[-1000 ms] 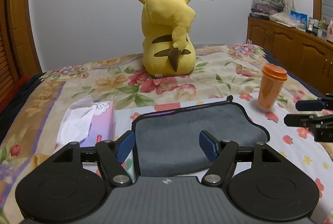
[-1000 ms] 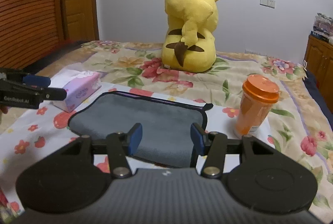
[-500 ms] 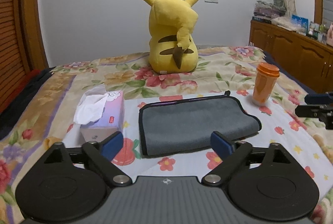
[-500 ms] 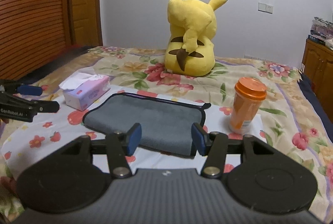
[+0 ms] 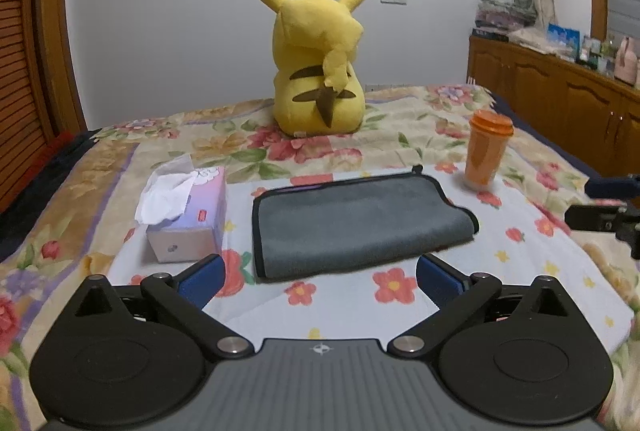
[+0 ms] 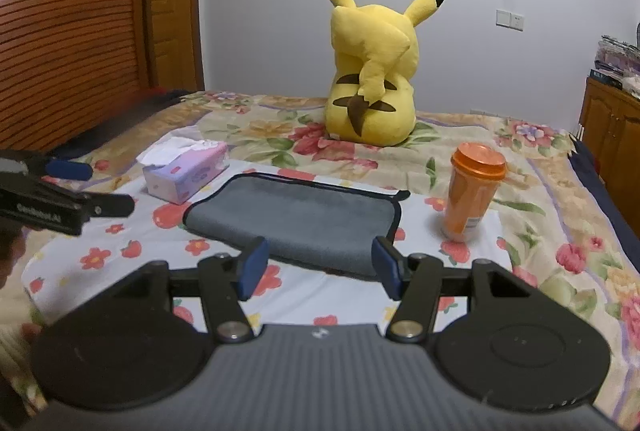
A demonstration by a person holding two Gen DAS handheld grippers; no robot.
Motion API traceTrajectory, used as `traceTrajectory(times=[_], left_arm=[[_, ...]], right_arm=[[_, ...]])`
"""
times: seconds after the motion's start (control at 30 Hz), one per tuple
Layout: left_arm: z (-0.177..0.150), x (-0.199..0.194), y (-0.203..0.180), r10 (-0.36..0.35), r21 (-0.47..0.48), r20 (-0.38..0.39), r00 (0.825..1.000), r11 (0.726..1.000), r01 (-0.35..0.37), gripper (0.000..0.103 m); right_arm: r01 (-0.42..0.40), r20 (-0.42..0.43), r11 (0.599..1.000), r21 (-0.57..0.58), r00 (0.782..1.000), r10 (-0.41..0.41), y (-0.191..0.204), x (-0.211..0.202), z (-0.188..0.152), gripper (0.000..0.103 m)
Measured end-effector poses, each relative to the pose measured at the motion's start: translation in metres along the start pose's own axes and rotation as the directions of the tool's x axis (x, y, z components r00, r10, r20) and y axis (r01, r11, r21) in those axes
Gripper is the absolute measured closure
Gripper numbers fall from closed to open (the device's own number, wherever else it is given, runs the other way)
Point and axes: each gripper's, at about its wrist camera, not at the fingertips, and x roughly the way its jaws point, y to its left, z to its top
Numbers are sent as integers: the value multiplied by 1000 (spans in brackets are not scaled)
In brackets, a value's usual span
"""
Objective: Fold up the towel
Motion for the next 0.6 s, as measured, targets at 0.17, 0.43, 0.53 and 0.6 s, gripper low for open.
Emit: traceTrajectory(times=[0.17, 0.43, 0.53, 0.6], left_arm=[[-12, -6, -5, 15, 13, -9, 1000, 1000, -15, 0], [-26, -12, -14, 40, 6, -12, 999, 999, -40, 0], [-27, -13, -17, 41, 10, -16, 999, 999, -41, 0], [-27, -15, -18, 39, 7, -17, 999, 999, -38, 0]], right_arm=[[2, 8, 1000, 10, 1000, -2, 4, -8, -4, 20], [0, 15, 1000, 15, 1000, 0, 9, -13, -13, 0], [5, 7, 1000, 20, 1000, -5, 10, -12, -17, 0], [8, 3, 999, 33, 1000, -8, 9, -12, -21, 0]])
